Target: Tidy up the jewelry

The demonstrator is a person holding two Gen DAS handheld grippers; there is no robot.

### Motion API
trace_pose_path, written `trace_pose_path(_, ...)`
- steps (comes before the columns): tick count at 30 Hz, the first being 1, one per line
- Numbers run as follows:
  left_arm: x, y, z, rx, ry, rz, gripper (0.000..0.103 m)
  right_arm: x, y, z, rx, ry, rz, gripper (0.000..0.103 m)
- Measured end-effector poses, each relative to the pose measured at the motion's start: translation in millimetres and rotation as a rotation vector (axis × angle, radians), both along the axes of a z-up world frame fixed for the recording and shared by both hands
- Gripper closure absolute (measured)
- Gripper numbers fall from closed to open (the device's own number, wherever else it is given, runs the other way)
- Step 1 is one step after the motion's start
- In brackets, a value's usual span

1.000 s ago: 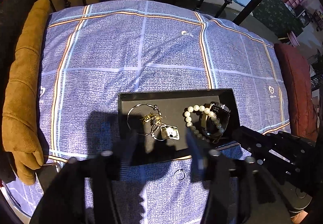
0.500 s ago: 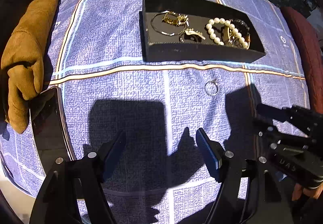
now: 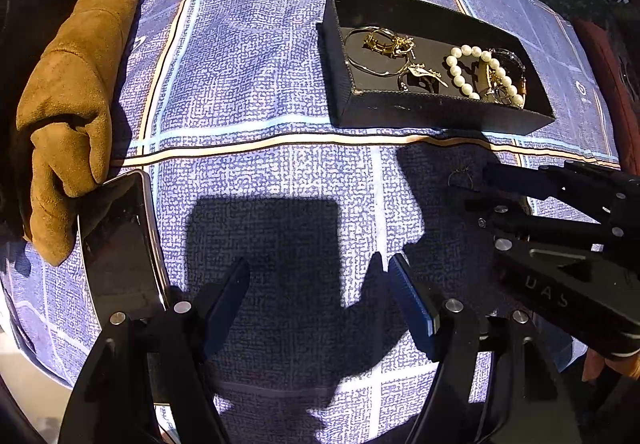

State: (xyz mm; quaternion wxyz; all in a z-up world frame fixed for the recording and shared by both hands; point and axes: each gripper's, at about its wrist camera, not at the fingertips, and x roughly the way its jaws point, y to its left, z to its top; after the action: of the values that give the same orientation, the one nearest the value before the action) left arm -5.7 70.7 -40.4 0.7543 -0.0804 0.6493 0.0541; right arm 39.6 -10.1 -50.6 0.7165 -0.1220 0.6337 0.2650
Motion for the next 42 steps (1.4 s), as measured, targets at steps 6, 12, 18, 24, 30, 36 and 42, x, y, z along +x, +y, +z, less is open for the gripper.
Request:
trace_pose_path(6, 2, -3, 0, -0.009, 0.000, -0.004, 0.033, 4, 1, -8, -0.025, -0.003, 0.002, 0.077)
trace_pose_path(12, 2, -13, 0, -0.013, -0.003, -0.026, 0.033, 10, -21, -6, 0.008, 0.011, -0.062, 0.084)
trace_pose_path(18, 3, -16, 0, -0.002, -0.006, -0.029, 0.033, 13, -21, 2, 0.016, -0.013, -0.061, 0.063)
trace_pose_path(24, -4, -2, 1, -0.007, 0.003, 0.004, 0.033, 20, 12, -9, -0.011, -0.010, -0.030, 0.058)
trace_pose_path(30, -2, 2, -1, -0.015, 0.003, 0.003, 0.033, 17, 14, -11, -0.040, -0.041, 0.015, 0.083)
trace_pose_path(36, 7, -21, -5, -0.020, -0.002, -0.038, 0.033, 9, -32, -6, 0.006, -0.016, -0.062, 0.089)
trace_pose_path(42, 21, -36, -6, -0.014, -0.004, -0.071, 0.033, 6, -46, -2, 0.029, 0.004, -0.092, 0.087)
